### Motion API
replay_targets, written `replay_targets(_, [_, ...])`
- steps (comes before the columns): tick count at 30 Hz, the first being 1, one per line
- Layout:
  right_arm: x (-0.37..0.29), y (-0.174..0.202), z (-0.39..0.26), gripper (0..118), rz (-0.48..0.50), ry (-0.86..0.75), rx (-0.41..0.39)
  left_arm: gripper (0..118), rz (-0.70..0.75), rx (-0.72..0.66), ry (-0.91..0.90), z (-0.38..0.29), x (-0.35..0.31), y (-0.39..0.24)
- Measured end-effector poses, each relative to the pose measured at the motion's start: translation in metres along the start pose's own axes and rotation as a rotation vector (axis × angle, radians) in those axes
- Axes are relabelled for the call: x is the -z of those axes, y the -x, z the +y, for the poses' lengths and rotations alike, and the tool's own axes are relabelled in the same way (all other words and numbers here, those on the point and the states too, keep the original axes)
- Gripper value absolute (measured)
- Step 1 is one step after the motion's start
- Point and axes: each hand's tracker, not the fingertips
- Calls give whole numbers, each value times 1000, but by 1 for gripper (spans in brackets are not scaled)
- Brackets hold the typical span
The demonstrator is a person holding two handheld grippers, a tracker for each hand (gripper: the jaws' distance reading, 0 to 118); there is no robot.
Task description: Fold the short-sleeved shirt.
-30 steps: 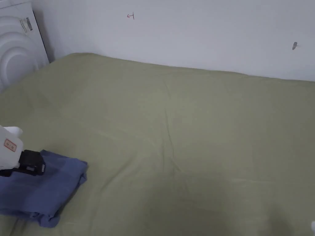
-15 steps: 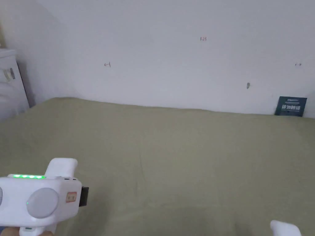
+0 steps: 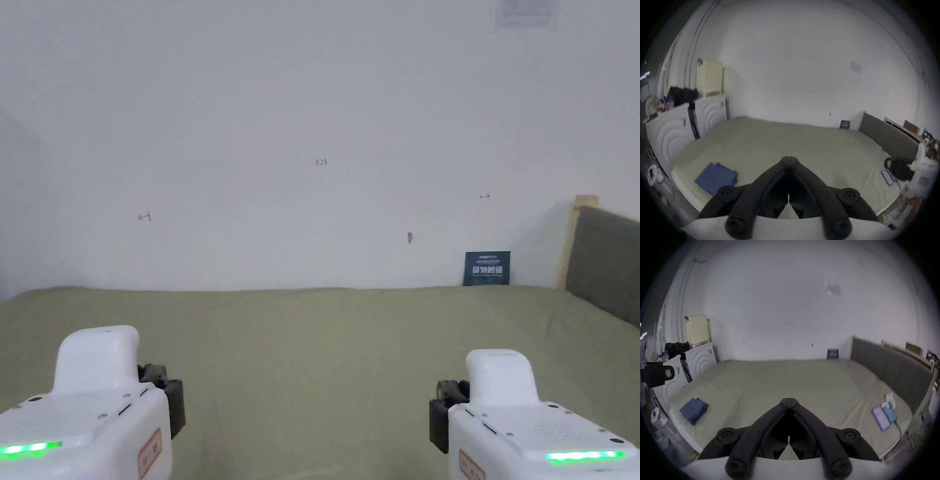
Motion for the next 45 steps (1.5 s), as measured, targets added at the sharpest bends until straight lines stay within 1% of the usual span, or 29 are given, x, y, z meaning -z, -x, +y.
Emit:
replay_targets(1, [-7, 0, 4, 0, -20, -52, -12, 0, 30, -1, -22, -1, -6, -6])
replay_targets(2, [-16, 1, 6, 0, -55, -57, -19, 0, -5, 6, -59, -2, -10, -9])
replay_targets(4, [-31, 3, 7, 0, -60, -107, -33, 0, 6, 24, -87, -6, -14, -14])
replay_targets(5, [-36, 2, 5, 0, -68, -116, -33, 0, 16, 45, -98, -8, -15, -18])
replay_targets(6, [-40, 2, 3, 0, -82, -130, -35, 0, 60, 63, -123, -12, -16, -21])
replay_targets(8, [-43, 2, -2, 0, -96, -153, -28, 0, 75, 89, -148, -17, -17, -23])
replay_targets(9, [-42, 0, -2, 0, -88, -149, -31, 1, 100, 89, -154, -18, -17, -25])
replay_targets(11, [-39, 3, -5, 0, -99, -144, -50, 2, 98, 110, -176, -24, -19, -25])
replay_targets(12, [-39, 4, -7, 0, -109, -144, -61, 4, 130, 124, -198, -27, -21, -27])
replay_targets(13, [-39, 5, -9, 0, -113, -152, -68, 8, 121, 139, -203, -29, -22, -27])
replay_targets(14, [-39, 6, -12, 0, -110, -156, -71, 16, 102, 145, -200, -31, -22, -28])
replay_targets(15, [-37, 6, -12, 1, -110, -154, -70, 35, 95, 151, -201, -32, -22, -29])
replay_targets(16, [-36, 7, -13, 5, -108, -152, -68, 57, 61, 150, -180, -33, -20, -28])
replay_targets(17, [-35, 7, -14, 15, -105, -156, -66, 81, 54, 139, -173, -34, -19, -27])
replay_targets(18, [-34, 8, -14, 41, -103, -156, -64, 100, 45, 130, -162, -35, -17, -26])
replay_targets(19, [-34, 9, -14, 69, -103, -152, -68, 101, 49, 129, -149, -36, -16, -26])
replay_targets(20, [-33, 9, -15, 95, -100, -156, -77, 100, 59, 122, -157, -39, -17, -26])
replay_targets(21, [-31, 11, -16, 112, -105, -155, -87, 101, 72, 115, -167, -40, -18, -26])
replay_targets(22, [-30, 12, -18, 115, -104, -154, -89, 100, 81, 108, -170, -41, -19, -26])
replay_targets(25, [-30, 14, -19, 115, -101, -175, -70, 101, 101, 68, -178, -39, -19, -22])
replay_targets(27, [-29, 14, -18, 117, -109, -180, -63, 101, 55, 39, -166, -36, -18, -18])
replay_targets(29, [-29, 14, -17, 117, -120, -195, -52, 101, 50, 48, -163, -34, -18, -18])
replay_targets(32, [-30, 11, -15, 117, -104, -198, -25, 101, 78, 98, -93, -30, -11, -22])
replay_targets(35, [-31, 11, -14, 117, -115, -201, -35, 101, 87, 71, -66, -30, -8, -21])
replay_targets(38, [-31, 10, -13, 117, -121, -197, -42, 101, 47, 44, -61, -31, -8, -19])
replay_targets(41, [-30, 7, -15, 117, -114, -182, -21, 101, 50, 63, -55, -30, -5, -23])
replay_targets(45, [-30, 6, -17, 117, -122, -172, -34, 100, 48, 81, -53, -29, -2, -25])
